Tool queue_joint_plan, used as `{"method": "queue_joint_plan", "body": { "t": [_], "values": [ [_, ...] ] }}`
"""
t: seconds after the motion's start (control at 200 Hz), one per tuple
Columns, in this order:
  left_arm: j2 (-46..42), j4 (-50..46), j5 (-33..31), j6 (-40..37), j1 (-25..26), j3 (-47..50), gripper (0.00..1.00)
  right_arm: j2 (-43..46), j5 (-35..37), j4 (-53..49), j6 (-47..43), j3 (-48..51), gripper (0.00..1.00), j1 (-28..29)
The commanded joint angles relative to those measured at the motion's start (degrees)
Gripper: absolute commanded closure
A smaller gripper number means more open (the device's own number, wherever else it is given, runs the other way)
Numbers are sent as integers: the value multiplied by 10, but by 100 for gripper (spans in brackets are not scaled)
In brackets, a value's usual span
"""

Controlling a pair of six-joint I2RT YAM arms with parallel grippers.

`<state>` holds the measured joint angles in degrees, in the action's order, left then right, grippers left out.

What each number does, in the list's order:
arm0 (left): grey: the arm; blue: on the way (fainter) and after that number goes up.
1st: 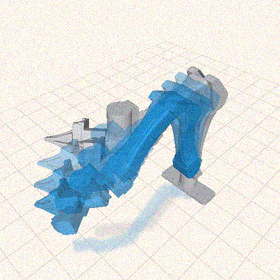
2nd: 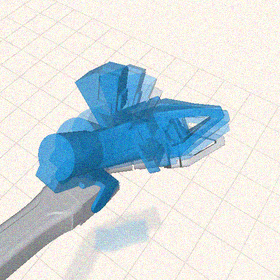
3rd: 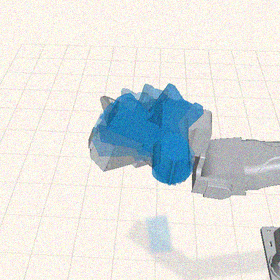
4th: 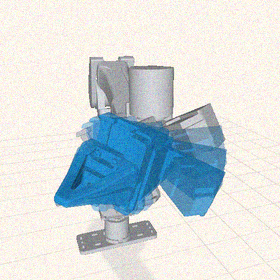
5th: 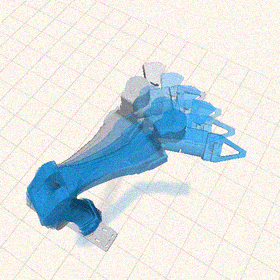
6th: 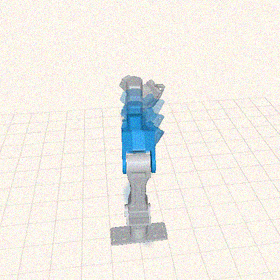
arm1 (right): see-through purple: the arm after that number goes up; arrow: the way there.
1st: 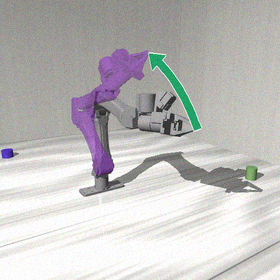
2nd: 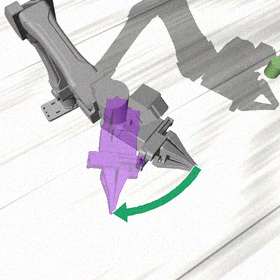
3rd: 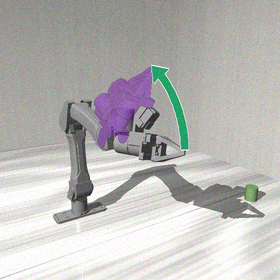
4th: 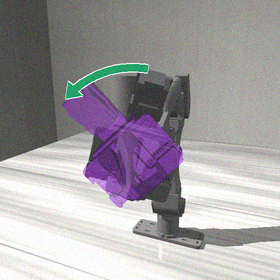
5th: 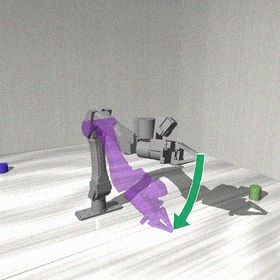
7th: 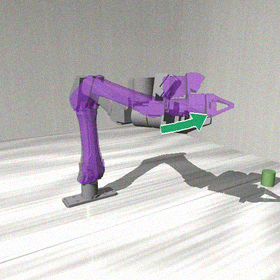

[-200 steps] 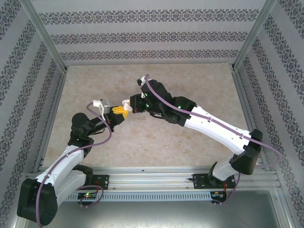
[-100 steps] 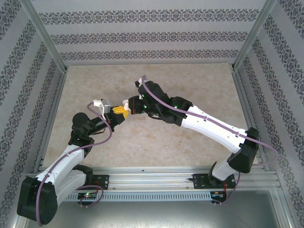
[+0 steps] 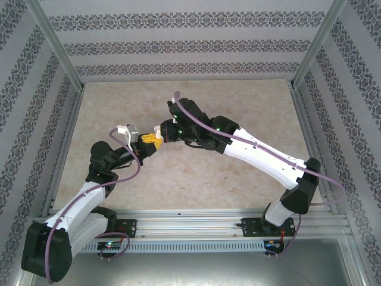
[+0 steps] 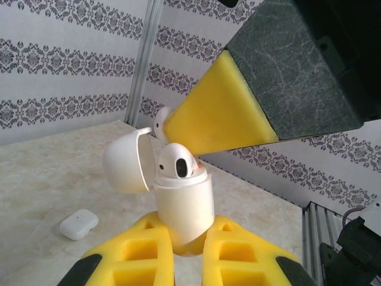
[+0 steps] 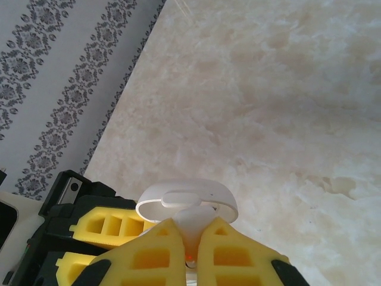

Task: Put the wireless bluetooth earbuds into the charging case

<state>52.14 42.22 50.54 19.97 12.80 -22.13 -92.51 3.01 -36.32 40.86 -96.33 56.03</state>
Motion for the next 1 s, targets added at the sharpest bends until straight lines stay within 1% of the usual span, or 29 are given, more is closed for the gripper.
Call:
{"method": "queue_joint_plan", "body": {
  "t": [0.0,0.17,0.405,0.804,0.889,0.964,0.994],
  "values": [
    [-12,33,-1,2,7,-8,99,-23,-27,-66,10,-28,93,7],
    [-14,38,0,6,7,-6,99,-42,-36,-102,8,-58,93,3],
    [-14,43,2,-1,7,-3,99,-72,-73,-148,-2,-114,93,-4],
    [-16,46,8,-9,7,-5,100,-74,-102,-178,5,-133,92,-13],
    [-15,46,9,-9,7,-5,100,-79,-101,-188,4,-139,88,-13],
    [-16,46,9,-8,7,-5,99,-79,-101,-189,4,-142,77,-11],
    [-17,46,9,-9,7,-5,100,-80,-101,-189,5,-142,75,-11]
  ]
}}
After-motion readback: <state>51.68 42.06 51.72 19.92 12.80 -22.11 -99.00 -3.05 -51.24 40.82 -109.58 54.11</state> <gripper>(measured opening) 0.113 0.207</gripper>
